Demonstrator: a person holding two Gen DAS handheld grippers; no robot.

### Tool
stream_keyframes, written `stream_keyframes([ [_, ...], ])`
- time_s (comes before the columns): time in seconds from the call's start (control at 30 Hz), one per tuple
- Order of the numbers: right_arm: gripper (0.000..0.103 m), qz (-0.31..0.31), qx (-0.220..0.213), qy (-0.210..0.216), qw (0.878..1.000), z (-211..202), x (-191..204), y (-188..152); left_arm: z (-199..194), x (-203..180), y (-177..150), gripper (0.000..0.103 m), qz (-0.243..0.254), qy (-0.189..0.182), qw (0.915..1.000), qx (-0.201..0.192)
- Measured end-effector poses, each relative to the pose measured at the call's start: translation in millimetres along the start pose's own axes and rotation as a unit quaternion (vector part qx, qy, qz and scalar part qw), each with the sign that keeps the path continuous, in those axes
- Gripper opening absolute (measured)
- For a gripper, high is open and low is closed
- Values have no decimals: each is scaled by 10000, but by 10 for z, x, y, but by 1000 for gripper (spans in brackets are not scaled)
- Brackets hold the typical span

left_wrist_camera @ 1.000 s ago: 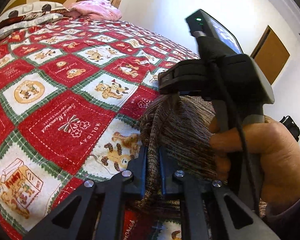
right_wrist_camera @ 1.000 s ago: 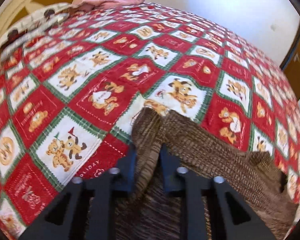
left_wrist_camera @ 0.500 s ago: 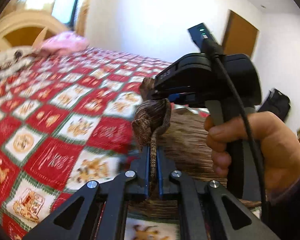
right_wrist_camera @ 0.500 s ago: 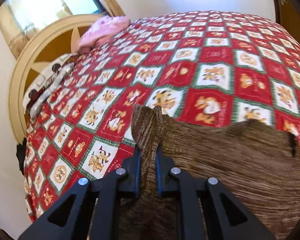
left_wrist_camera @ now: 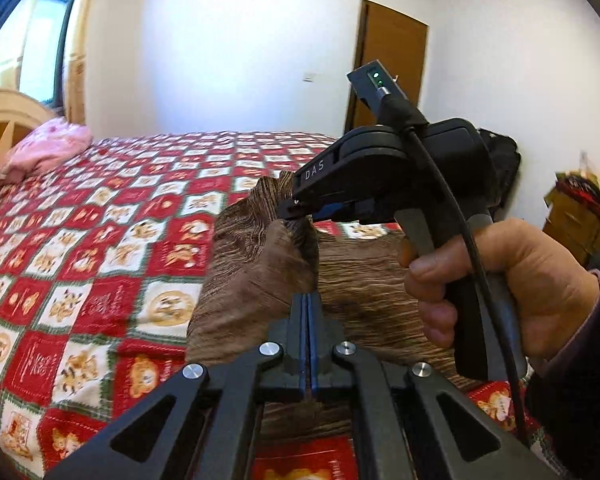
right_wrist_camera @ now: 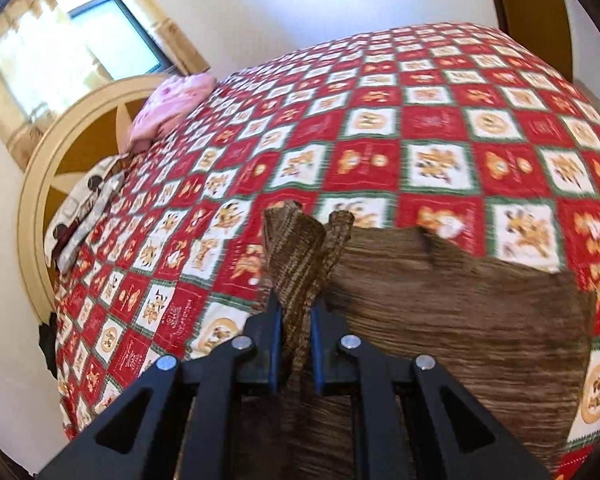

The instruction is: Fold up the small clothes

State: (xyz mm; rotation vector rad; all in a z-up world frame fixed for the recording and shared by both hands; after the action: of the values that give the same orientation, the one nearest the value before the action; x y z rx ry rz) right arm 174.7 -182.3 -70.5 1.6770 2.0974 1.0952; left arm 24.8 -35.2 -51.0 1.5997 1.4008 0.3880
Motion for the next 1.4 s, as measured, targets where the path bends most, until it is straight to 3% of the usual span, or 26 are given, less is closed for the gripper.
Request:
stream_keyframes([
  [0.3,15,158,-278,17,9995,-531,-427,-123,14,-496,-61,0,371,-559,9977,130],
  [0.5,15,497,-382,-192,9979,-859,-931,-286,93,-771,-111,0,455,-867,9948,288],
  [0.63,15,979,-256,-307,9944,-799,-1338,-503,220,-876,-219,0,569,-862,9934,491],
  [0.83,16,1101,208,-525,9923,-472,-1611,-779,320,-818,-271,0,457,-724,9938,710],
  [0.97,28,1442,61,-306,9891,-511,-1692,-819,334,-695,-284,0,284,-593,9944,823],
  [1.0,34,1508,23,-269,9882,-552,-1706,-821,318,-662,-285,0,287,-541,9947,820],
  [1.03,50,1617,-80,-253,9865,-647,-1719,-829,325,-636,-281,0,303,-500,9950,815],
  [1.07,59,1692,-214,-269,9850,-743,-1713,-846,291,-617,-282,0,352,-459,9951,802],
  [1.13,59,1660,-543,-236,9843,-1015,-1626,-904,223,-592,-279,0,469,-451,9951,746],
  [1.23,59,1291,-682,-302,9888,-1376,-1304,-1076,149,-497,-271,1,475,-470,9948,764],
  [1.4,59,1083,-563,242,9922,-1470,-654,-1426,65,-416,-443,1,379,-762,9890,1214],
])
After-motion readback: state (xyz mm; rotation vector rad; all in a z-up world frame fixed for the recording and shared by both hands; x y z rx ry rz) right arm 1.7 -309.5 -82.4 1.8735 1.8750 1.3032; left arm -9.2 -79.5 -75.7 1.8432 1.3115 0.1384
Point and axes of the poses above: each gripper's, at about its wrist camera, not at the fingertips, and z roughly the way its jaws point, x to its left, y to its top, the point moved 5 cm from there along z, roughly the way its jaws point, and after that the axes turned 15 degrees about -z, right-handed, at the moved point
